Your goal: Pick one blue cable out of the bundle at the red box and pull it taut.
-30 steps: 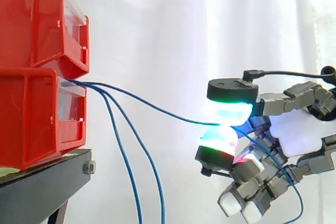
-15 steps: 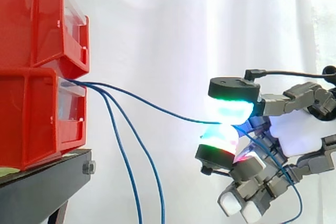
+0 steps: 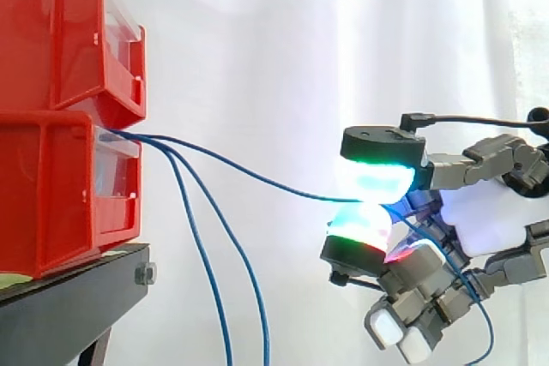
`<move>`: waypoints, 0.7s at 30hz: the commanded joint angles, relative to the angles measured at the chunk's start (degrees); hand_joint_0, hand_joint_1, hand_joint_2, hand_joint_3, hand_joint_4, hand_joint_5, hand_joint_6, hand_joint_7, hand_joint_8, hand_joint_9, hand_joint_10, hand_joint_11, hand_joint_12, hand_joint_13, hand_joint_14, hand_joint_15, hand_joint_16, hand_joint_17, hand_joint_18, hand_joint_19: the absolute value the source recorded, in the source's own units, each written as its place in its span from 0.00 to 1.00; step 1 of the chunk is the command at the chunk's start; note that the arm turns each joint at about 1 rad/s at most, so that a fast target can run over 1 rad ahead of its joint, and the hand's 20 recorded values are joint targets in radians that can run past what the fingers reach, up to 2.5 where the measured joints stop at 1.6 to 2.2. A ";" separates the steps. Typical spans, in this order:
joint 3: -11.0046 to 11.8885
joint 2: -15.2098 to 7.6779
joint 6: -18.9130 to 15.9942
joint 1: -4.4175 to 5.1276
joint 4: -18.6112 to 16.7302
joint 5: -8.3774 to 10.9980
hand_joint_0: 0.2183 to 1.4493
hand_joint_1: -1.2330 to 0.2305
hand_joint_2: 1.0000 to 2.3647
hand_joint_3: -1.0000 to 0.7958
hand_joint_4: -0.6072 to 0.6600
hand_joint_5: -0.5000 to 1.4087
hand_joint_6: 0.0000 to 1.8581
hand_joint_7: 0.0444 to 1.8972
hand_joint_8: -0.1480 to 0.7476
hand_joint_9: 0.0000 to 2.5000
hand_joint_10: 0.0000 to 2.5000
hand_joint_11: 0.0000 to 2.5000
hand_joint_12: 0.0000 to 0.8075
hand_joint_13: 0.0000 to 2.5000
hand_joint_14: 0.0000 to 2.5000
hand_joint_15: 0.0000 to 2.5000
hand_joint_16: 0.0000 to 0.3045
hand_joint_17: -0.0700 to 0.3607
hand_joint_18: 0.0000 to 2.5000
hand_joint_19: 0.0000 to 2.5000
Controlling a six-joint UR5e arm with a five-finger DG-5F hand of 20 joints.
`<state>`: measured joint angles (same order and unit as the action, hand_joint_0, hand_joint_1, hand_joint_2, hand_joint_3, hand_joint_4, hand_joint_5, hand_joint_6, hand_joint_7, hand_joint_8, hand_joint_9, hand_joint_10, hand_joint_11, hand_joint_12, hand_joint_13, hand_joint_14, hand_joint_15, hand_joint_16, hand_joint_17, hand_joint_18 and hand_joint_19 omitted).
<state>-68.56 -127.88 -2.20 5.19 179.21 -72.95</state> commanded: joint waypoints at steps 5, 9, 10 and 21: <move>0.00 0.00 0.00 -0.01 0.00 0.00 0.50 0.32 0.01 0.34 0.47 0.17 0.55 0.64 0.52 0.35 0.13 0.56 0.42 0.34 0.01 0.28 0.15 0.40 0.27 0.25; 0.00 0.00 0.00 0.08 0.00 0.00 0.50 0.32 0.01 0.34 0.47 0.17 0.55 0.64 0.53 0.34 0.14 0.54 0.41 0.34 0.01 0.28 0.15 0.40 0.27 0.24; 0.00 0.00 0.00 -0.01 0.00 0.00 0.50 0.32 0.01 0.34 0.47 0.17 0.55 0.64 0.53 0.34 0.14 0.54 0.42 0.34 0.01 0.28 0.15 0.40 0.27 0.24; 0.00 0.00 0.00 -0.01 0.00 0.00 0.52 0.33 0.00 0.33 0.48 0.16 0.55 0.64 0.53 0.31 0.16 0.52 0.41 0.34 0.01 0.29 0.15 0.40 0.26 0.25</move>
<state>-68.55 -127.88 -2.20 5.19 179.21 -72.95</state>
